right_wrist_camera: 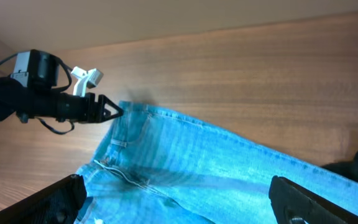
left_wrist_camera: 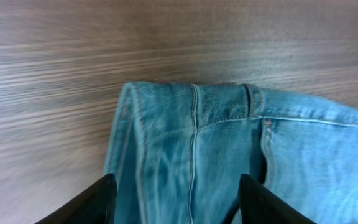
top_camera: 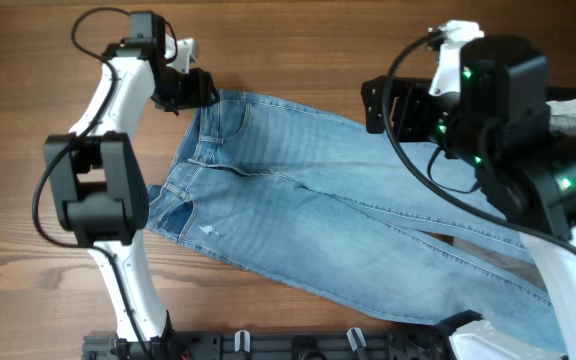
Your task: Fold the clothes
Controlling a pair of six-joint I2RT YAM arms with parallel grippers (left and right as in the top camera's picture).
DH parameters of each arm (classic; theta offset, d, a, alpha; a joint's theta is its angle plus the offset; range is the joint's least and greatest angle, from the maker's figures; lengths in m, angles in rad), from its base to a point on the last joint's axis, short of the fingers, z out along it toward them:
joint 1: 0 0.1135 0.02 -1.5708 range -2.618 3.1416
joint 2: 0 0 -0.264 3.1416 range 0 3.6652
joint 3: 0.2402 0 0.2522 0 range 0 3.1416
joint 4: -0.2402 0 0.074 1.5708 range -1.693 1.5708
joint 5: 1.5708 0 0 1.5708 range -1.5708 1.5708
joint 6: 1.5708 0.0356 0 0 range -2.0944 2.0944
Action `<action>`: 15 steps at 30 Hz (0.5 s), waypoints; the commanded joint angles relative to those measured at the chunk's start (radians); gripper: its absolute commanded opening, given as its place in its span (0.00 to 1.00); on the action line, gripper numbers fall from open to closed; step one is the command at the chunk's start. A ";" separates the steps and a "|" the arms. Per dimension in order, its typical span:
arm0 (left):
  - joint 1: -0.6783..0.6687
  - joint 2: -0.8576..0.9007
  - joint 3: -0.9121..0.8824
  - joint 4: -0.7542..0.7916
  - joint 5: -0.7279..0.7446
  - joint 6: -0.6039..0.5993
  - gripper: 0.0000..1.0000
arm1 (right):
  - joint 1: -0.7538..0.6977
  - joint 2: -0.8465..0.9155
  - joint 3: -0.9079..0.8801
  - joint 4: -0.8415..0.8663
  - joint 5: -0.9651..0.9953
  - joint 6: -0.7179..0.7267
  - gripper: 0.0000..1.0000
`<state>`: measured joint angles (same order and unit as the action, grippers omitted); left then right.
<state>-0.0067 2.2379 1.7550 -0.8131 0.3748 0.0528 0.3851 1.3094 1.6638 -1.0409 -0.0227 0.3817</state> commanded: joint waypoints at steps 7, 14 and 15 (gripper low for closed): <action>-0.010 0.093 -0.003 0.104 0.048 0.052 0.42 | -0.004 0.093 -0.002 -0.026 -0.011 0.048 1.00; -0.008 0.103 -0.003 0.153 0.047 0.045 0.04 | -0.004 0.093 -0.002 -0.030 -0.015 0.048 1.00; -0.004 0.103 -0.002 0.167 0.048 0.033 0.04 | -0.004 0.093 -0.002 -0.030 -0.019 0.048 1.00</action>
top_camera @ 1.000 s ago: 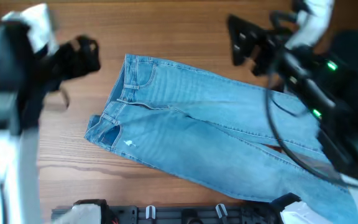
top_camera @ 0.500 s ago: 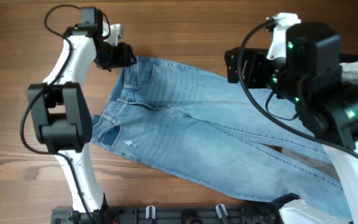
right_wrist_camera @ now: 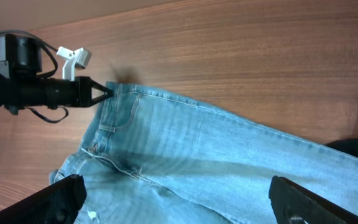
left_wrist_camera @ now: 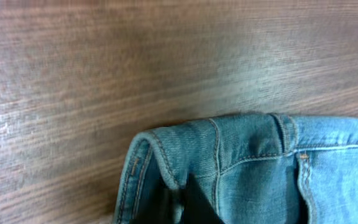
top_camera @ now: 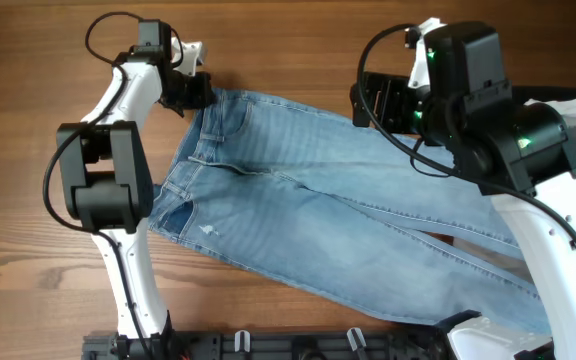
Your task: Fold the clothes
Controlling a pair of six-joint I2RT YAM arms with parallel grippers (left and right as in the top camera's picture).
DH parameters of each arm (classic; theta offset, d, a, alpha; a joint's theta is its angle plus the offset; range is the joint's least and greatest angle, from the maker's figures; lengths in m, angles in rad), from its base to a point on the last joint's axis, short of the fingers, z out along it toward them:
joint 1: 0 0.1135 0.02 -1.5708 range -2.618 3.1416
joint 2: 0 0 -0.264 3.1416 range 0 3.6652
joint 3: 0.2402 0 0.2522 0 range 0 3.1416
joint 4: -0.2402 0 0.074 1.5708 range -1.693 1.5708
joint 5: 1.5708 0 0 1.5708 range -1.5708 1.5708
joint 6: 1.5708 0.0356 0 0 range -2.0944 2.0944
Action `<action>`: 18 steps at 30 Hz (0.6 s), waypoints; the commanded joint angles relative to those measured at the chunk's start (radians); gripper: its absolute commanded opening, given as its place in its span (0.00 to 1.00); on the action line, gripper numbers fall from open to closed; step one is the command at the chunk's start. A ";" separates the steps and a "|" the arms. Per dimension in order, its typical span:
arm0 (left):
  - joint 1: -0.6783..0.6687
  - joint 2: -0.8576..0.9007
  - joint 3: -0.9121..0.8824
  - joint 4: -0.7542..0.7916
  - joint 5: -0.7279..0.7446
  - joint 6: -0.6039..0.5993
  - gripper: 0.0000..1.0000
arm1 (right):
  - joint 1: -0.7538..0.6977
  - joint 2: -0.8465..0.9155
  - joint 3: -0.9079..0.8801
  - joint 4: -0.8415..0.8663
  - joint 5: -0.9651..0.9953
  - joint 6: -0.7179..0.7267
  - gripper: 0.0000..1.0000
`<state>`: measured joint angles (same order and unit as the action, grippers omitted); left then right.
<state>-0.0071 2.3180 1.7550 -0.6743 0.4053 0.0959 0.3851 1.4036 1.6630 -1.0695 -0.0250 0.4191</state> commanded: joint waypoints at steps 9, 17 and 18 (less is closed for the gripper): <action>0.279 -0.153 0.225 0.012 -0.365 -0.300 0.04 | -0.004 -0.001 -0.002 -0.017 -0.020 0.011 1.00; 0.628 -0.226 0.255 -0.063 -0.013 -0.312 0.81 | -0.004 -0.001 -0.002 -0.031 -0.019 0.010 1.00; 0.645 -0.232 0.255 -0.094 -0.013 -0.309 0.82 | -0.004 -0.001 -0.002 -0.032 -0.019 0.010 1.00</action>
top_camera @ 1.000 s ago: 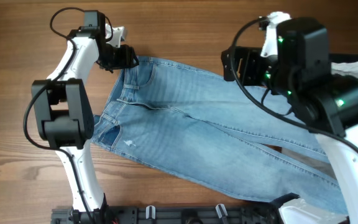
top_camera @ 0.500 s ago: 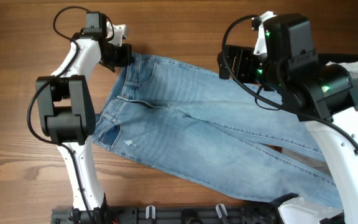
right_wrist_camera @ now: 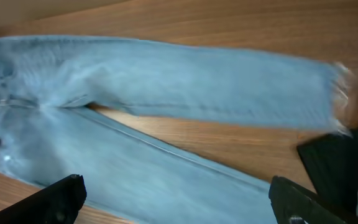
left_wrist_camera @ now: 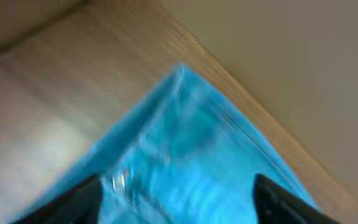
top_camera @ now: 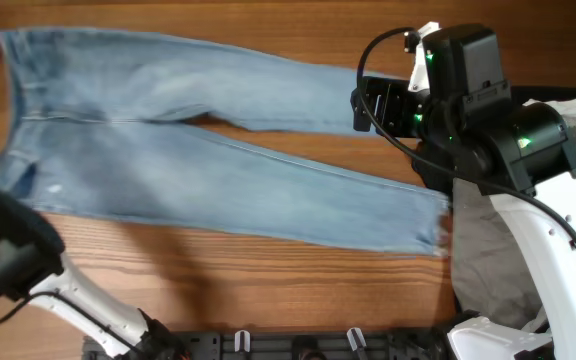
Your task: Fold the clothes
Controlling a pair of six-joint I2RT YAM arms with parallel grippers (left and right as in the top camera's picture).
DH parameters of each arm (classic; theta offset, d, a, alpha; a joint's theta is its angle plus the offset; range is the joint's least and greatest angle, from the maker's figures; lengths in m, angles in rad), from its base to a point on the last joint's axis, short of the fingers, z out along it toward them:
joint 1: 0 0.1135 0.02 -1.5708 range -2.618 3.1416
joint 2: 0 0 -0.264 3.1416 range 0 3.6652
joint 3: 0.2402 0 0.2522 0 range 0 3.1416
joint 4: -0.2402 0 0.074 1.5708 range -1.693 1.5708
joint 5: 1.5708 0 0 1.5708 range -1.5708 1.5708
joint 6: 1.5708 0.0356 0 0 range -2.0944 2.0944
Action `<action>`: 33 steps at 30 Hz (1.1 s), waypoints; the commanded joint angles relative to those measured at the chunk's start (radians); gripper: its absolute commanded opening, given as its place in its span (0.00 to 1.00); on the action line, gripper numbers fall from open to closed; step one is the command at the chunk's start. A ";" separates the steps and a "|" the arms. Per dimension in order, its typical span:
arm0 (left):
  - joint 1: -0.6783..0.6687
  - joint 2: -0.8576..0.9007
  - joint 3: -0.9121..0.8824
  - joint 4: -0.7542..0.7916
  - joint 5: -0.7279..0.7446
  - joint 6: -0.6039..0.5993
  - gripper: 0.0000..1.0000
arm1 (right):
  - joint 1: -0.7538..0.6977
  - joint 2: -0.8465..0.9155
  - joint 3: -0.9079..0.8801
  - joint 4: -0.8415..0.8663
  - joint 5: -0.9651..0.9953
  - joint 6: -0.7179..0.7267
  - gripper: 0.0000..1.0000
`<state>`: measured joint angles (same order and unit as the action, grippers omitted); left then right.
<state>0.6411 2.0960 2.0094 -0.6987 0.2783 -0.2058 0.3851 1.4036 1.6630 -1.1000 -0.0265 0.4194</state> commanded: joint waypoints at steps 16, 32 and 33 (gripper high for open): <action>-0.055 -0.492 0.000 -0.496 0.080 0.124 0.80 | -0.089 0.183 -0.161 -0.084 -0.051 0.029 1.00; 0.019 -0.499 -0.145 -0.654 -0.366 -0.146 0.67 | -0.283 0.356 -0.391 0.030 -0.311 -0.163 0.98; 0.038 -0.469 -0.163 -0.647 -0.366 -0.158 0.69 | -0.283 0.356 -0.391 0.029 -0.324 -0.168 0.98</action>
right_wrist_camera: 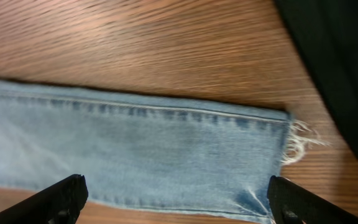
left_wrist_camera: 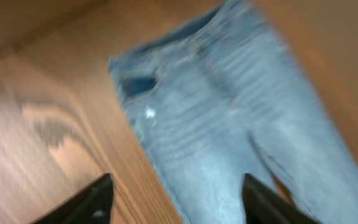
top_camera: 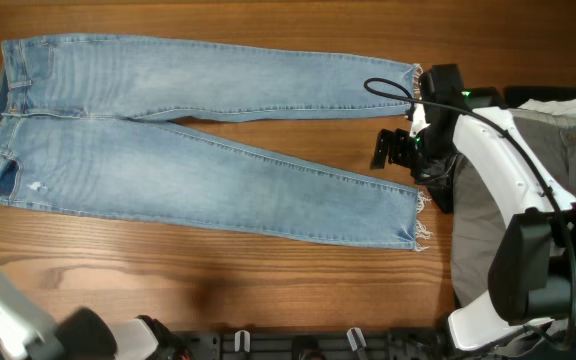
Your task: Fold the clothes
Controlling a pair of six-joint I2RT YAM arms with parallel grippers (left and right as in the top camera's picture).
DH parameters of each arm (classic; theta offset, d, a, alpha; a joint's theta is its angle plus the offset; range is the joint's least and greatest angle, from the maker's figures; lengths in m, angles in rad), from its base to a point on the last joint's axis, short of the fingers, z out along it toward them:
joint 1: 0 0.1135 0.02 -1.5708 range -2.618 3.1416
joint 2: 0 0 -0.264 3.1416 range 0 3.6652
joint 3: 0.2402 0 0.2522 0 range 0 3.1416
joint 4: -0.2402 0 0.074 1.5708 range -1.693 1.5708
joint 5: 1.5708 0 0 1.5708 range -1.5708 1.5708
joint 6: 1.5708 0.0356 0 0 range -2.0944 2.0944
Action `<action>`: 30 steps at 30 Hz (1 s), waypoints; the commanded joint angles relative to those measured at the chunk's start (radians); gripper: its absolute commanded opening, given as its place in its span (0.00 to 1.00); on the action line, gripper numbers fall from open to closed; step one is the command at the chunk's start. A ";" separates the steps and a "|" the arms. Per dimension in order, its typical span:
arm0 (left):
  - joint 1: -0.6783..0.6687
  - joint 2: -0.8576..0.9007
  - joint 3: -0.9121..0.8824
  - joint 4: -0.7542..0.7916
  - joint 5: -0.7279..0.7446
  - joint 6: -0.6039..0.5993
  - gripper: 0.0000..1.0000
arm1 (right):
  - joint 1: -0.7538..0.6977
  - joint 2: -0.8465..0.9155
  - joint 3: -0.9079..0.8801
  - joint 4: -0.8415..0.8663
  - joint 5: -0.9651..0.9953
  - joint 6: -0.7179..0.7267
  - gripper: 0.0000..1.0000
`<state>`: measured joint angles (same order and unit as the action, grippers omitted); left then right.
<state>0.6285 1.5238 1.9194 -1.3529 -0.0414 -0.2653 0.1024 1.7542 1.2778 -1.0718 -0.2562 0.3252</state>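
A pair of light blue jeans [top_camera: 188,150] lies spread flat on the wooden table, waist at the far left and both legs running right. My right gripper [top_camera: 382,150] sits low between the two frayed hems, open. In the right wrist view its fingertips [right_wrist_camera: 64,193] straddle one leg's end [right_wrist_camera: 166,149] without gripping it. Blurred, the left wrist view looks down on the jeans [left_wrist_camera: 216,112] from above. My left gripper [left_wrist_camera: 176,208] is open and empty there. Only a dark bit of the left arm shows at the overhead's left edge.
A pile of other clothes lies at the right edge: a grey garment [top_camera: 503,230], a black one [top_camera: 440,190] just right of the right gripper, and a white one [top_camera: 568,100]. Bare wood runs along the table's front.
My right gripper was high above the upper leg's end and is now low beside the hems. The left arm has drawn back to the left edge, its camera looking down on the jeans.
The jeans lay rumpled and slanted mid-table with my left gripper open at the waistband corner. Then that gripper was shut on the waistband. Then the jeans lay stretched out with the waist at the far left. Now they lie flat and both grippers are open.
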 commanded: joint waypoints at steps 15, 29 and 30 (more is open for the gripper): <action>0.322 0.657 -0.104 0.330 0.060 -0.003 0.48 | 0.001 0.005 -0.006 0.014 -0.138 -0.089 0.98; 0.322 0.822 -0.122 0.596 0.201 0.105 0.50 | 0.001 0.005 -0.006 0.077 -0.149 -0.074 0.97; 0.320 0.823 -0.144 0.613 0.201 0.105 0.49 | 0.001 0.005 -0.006 0.077 -0.148 -0.063 0.97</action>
<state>0.9504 2.3234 1.8179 -0.7723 0.1398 -0.1768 0.1020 1.7542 1.2774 -1.0008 -0.3855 0.2558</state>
